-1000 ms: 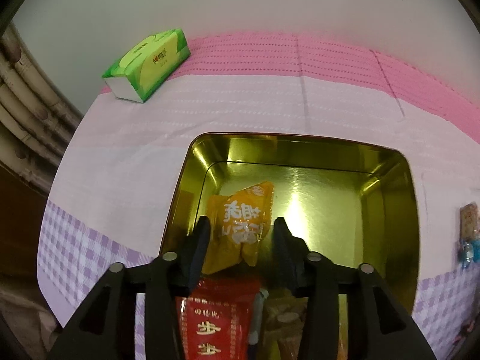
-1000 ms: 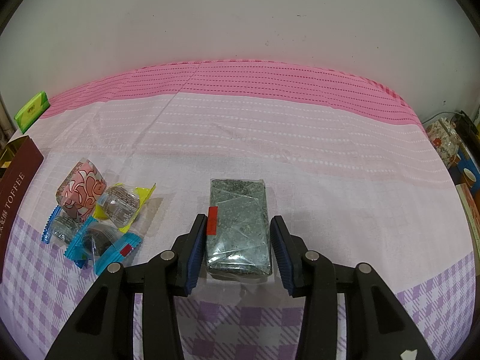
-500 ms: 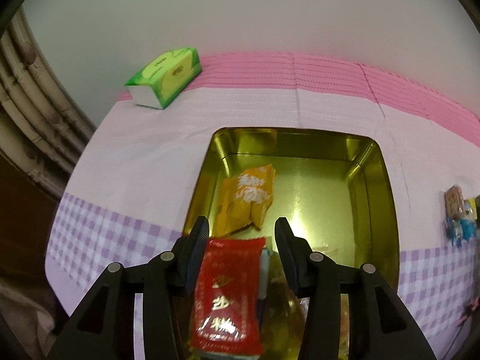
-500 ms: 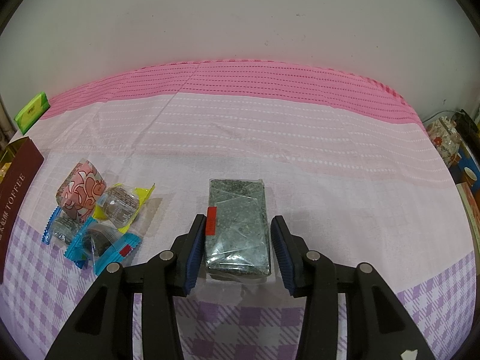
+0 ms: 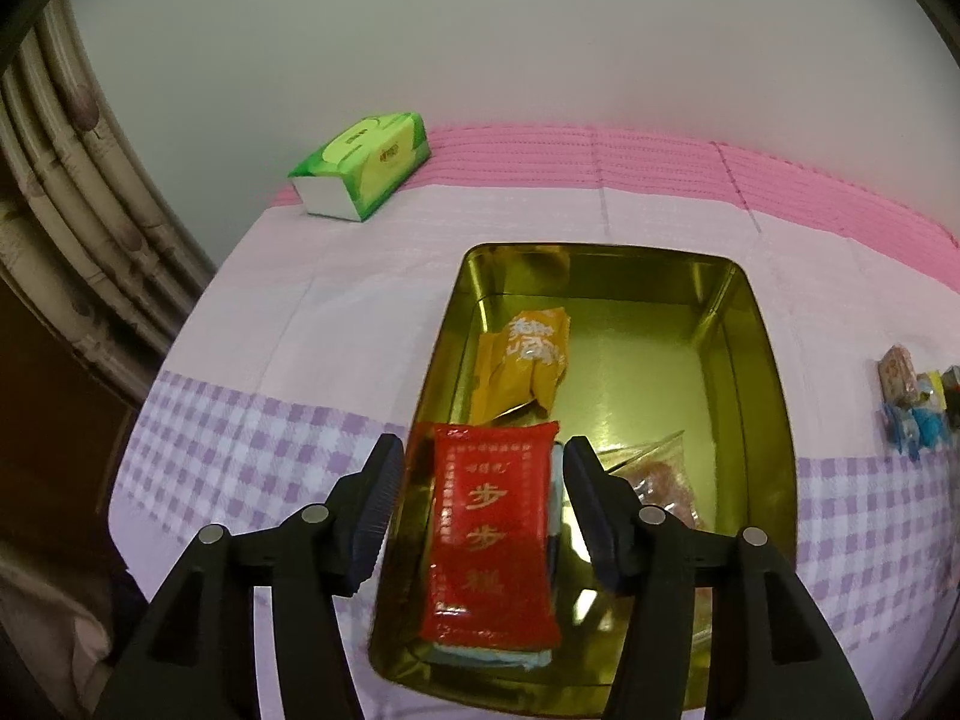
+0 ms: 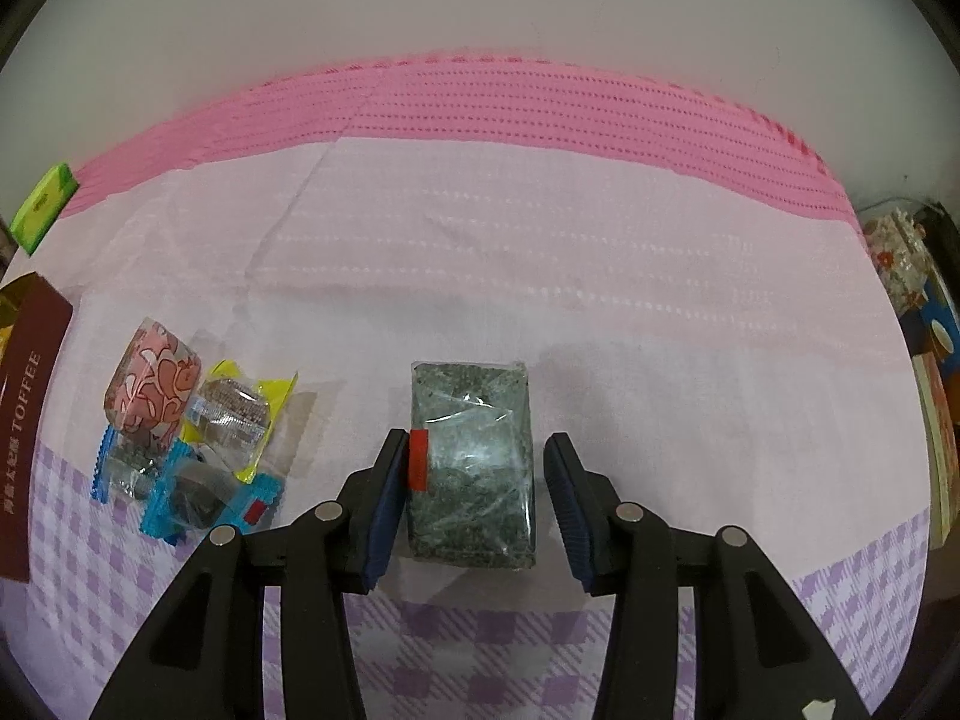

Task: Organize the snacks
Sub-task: 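Carry the grey-green foil packet over the gold tin with the right gripper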

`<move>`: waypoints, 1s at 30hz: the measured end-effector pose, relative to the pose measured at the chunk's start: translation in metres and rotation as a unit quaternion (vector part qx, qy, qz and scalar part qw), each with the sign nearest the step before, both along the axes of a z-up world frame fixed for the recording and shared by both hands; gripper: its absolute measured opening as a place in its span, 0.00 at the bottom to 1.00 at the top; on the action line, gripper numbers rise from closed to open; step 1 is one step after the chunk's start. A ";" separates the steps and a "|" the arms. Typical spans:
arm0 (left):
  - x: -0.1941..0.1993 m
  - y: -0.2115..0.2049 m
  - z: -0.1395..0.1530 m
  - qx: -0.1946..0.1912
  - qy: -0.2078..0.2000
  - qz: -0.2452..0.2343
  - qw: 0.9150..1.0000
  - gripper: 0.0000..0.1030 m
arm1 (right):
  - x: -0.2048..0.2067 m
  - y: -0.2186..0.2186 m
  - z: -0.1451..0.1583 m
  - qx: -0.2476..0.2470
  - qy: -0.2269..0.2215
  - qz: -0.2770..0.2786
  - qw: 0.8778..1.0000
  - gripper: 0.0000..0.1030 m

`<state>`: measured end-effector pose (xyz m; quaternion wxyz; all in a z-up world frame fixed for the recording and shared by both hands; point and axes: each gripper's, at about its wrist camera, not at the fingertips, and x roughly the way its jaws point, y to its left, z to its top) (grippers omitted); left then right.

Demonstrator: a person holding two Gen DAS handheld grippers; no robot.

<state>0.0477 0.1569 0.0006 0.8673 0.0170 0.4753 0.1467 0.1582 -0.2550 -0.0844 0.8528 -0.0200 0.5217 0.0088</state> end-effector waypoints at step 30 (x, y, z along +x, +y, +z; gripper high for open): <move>-0.009 0.040 0.003 -0.041 -0.012 0.065 0.997 0.57 | -0.023 0.054 0.034 -0.027 -0.052 -0.041 0.997 0.31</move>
